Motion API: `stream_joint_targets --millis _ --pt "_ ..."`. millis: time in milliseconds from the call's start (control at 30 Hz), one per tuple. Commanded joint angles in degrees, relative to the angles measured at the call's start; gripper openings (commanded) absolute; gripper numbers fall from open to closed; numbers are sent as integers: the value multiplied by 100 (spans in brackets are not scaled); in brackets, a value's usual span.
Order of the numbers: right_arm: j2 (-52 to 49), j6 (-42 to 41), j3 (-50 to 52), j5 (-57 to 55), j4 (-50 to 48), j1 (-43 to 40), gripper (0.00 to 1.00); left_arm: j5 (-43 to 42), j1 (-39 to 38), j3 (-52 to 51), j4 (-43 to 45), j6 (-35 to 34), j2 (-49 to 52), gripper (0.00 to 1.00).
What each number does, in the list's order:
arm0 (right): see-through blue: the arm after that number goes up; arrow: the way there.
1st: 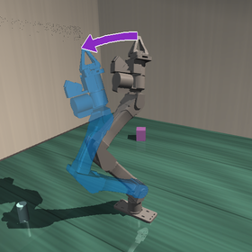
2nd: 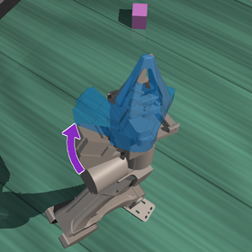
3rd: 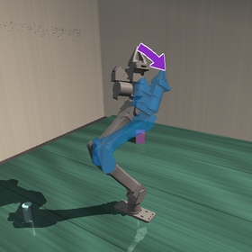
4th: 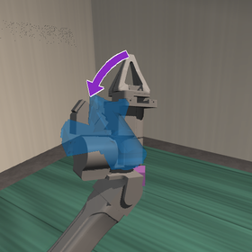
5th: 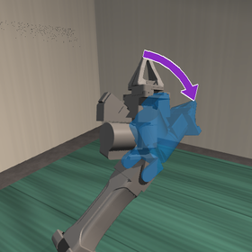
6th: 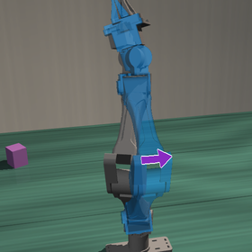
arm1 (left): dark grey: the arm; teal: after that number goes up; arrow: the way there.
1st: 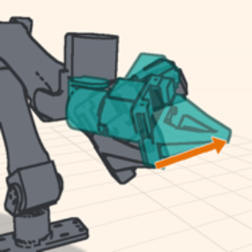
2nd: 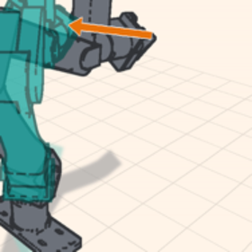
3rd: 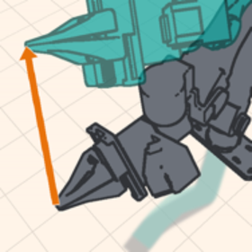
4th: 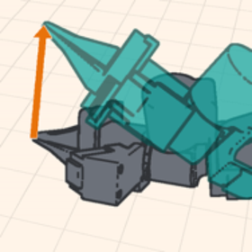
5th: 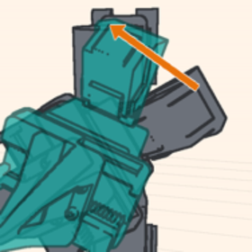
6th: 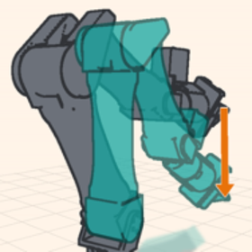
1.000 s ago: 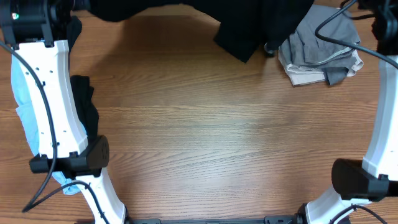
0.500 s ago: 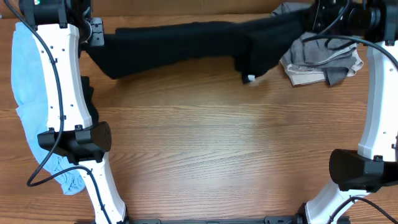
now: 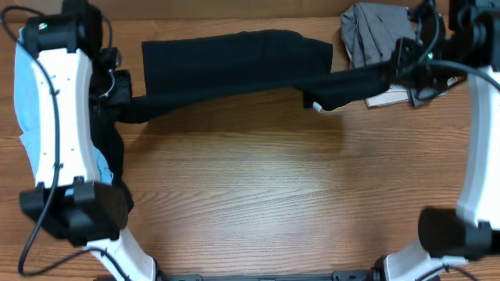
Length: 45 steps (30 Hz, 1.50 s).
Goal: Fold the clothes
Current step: 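Lay the stretched shirt flat at table center and release both grippers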
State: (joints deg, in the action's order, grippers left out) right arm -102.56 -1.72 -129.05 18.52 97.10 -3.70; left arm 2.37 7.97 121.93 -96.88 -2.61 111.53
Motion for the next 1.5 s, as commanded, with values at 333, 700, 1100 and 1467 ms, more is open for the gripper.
stream_joint_targets --millis 333,700,1100,1467 --pt "3010 -551 4076 -481 -935 -92 4 -96 216 -1534 83 -50 -1711 4" --pt "3259 -1161 6201 -240 -1366 -92 4 -264 149 -3939 1064 -527 -2063 4" --pt "2997 -1180 6540 -170 -3156 -50 4 -168 103 -5569 3016 -1425 -2098 4" --pt "1541 -1163 6540 -199 -5053 586 4 -153 109 -5783 4710 -1434 -2087 4"
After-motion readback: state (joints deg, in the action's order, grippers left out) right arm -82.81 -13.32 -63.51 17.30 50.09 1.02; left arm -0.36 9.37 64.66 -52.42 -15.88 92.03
